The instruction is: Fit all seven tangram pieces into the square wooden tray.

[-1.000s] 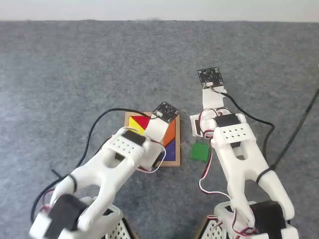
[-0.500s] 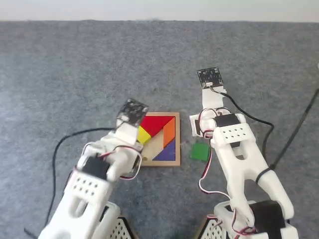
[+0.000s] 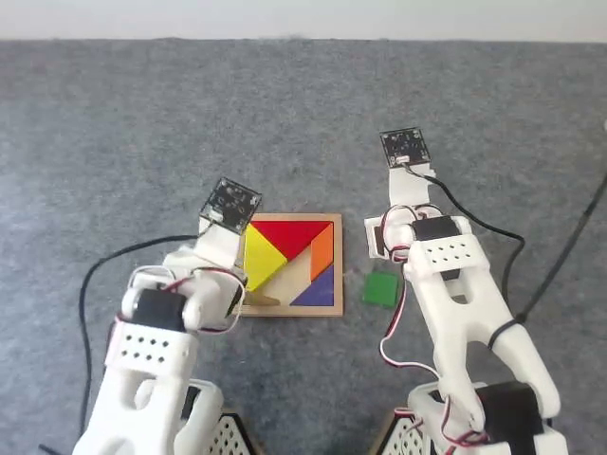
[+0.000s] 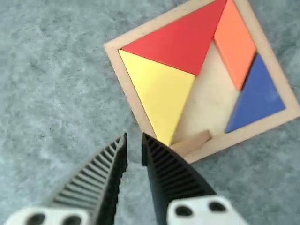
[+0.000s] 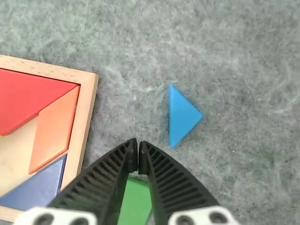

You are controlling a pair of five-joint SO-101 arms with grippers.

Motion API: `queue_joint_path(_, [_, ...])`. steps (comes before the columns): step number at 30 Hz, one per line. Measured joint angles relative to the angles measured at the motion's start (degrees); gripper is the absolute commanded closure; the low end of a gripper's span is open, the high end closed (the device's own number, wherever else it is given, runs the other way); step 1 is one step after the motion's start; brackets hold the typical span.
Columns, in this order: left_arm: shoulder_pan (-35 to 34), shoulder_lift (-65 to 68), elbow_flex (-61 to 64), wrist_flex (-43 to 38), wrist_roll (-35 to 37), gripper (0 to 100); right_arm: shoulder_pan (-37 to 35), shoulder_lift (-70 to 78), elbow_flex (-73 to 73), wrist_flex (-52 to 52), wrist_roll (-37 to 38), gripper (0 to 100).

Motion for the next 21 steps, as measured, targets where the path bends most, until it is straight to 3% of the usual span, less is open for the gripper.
queue_joint_path(3, [1.7, 2.4, -5.7, 8.8, -8.1, 96, 0.0, 0.0, 0.0, 0.0, 0.0, 99.1])
queue_joint_path(7, [2.1, 4.3, -7.6, 15.6, -14.9, 84, 0.0, 0.0, 0.0, 0.0, 0.4, 99.1])
queue_joint_path(11, [2.5, 4.4, -5.9, 14.4, -17.3, 77, -0.1, 0.0, 0.0, 0.0, 0.6, 99.1])
queue_joint_path(16, [2.6, 5.2, -4.4, 11.4, -32.2, 77, -0.1, 0.0, 0.0, 0.0, 0.8, 99.1])
queue_joint_path(21, [2.6, 13.3, -5.7, 5.8, -37.5, 76, -0.1, 0.0, 0.0, 0.0, 0.8, 99.1])
